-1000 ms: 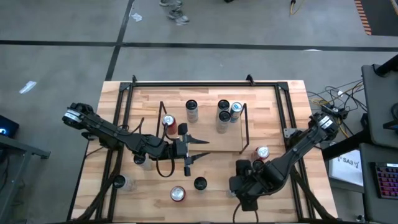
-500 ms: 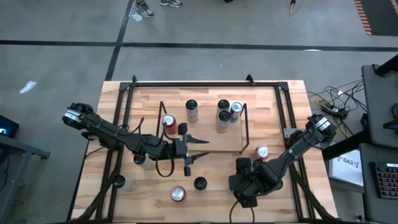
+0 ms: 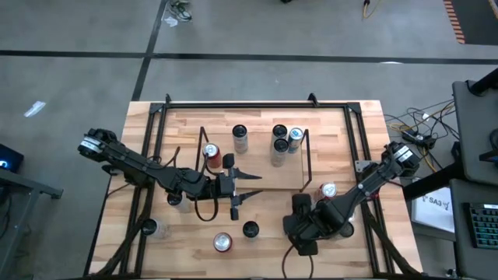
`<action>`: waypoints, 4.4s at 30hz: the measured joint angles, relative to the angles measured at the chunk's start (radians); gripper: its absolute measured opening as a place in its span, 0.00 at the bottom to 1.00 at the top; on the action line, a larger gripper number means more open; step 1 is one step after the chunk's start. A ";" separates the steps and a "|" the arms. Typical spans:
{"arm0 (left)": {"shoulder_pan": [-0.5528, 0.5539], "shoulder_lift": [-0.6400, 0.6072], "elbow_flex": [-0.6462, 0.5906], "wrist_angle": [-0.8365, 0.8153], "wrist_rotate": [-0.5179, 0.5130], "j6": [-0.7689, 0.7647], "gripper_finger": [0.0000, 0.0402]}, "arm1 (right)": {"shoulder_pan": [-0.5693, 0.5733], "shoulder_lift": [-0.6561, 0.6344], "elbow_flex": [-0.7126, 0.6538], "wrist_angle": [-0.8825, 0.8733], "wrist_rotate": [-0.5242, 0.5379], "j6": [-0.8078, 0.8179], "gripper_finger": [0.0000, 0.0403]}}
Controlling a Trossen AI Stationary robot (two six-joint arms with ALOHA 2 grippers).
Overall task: Place canned beverage on shelf
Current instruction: Put the left blue soda can on the shelf aligned with the other blue soda can
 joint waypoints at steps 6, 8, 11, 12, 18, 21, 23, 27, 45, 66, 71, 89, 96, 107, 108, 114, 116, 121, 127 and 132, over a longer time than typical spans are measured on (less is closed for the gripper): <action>0.000 0.000 0.000 0.000 0.000 0.000 0.38 | -0.021 0.004 0.000 -0.001 -0.002 -0.001 0.61; 0.000 0.000 0.000 0.000 0.000 0.000 0.38 | -0.024 0.004 0.000 -0.002 -0.007 -0.001 0.57; 0.000 0.000 0.000 0.000 0.000 0.000 0.38 | -0.024 0.004 0.000 -0.002 -0.007 -0.001 0.57; 0.000 0.000 0.000 0.000 0.000 -0.001 0.38 | -0.023 0.004 0.000 -0.002 -0.007 -0.001 0.57; 0.000 0.000 0.000 0.000 0.000 0.000 0.38 | -0.024 0.004 0.027 -0.019 -0.020 0.000 0.57; 0.000 0.000 0.000 0.000 0.000 0.003 0.38 | -0.025 0.004 0.067 -0.051 -0.019 -0.004 0.57; 0.000 0.000 0.000 0.000 0.000 0.007 0.38 | -0.027 0.004 0.098 -0.090 -0.019 -0.005 0.57; 0.000 0.000 0.000 0.000 0.000 0.009 0.38 | -0.038 0.003 0.171 -0.149 -0.006 -0.018 0.57; 0.000 -0.050 0.000 -0.008 -0.002 0.125 0.38 | -0.231 0.002 0.382 -0.247 0.045 -0.241 0.57; -0.001 -0.066 0.000 -0.102 -0.098 0.187 0.38 | -0.391 -0.032 0.361 -0.372 0.008 -0.374 0.57; -0.001 -0.066 0.000 -0.105 -0.097 0.193 0.38 | -0.391 -0.076 0.289 -0.317 0.017 -0.366 0.57; 0.000 -0.066 0.000 -0.136 -0.098 0.193 0.38 | -0.471 -0.117 0.132 -0.228 0.020 -0.348 0.57; 0.000 -0.066 0.000 -0.141 -0.098 0.193 0.38 | -0.477 -0.115 0.112 -0.208 0.020 -0.326 0.57; 0.000 -0.066 0.000 -0.147 -0.099 0.191 0.38 | -0.477 -0.114 0.064 -0.183 0.023 -0.286 0.60; 0.000 -0.066 0.000 -0.147 -0.098 0.191 0.38 | -0.477 -0.114 0.063 -0.182 0.030 -0.286 0.60; 0.000 -0.066 0.000 -0.147 -0.099 0.191 0.38 | -0.477 -0.114 0.055 -0.183 0.045 -0.286 0.64; -0.001 -0.066 0.000 -0.146 -0.099 0.190 0.38 | -0.477 -0.114 0.054 -0.184 0.045 -0.286 0.66; -0.001 -0.066 0.000 -0.146 -0.099 0.190 0.38 | -0.477 -0.114 0.054 -0.185 0.048 -0.287 0.72; -0.001 -0.066 0.000 -0.147 -0.099 0.190 0.38 | -0.477 -0.127 0.093 -0.221 0.047 -0.284 0.73; 0.000 -0.066 0.000 -0.163 -0.099 0.190 0.38 | -0.476 -0.129 0.175 -0.302 0.047 -0.236 0.70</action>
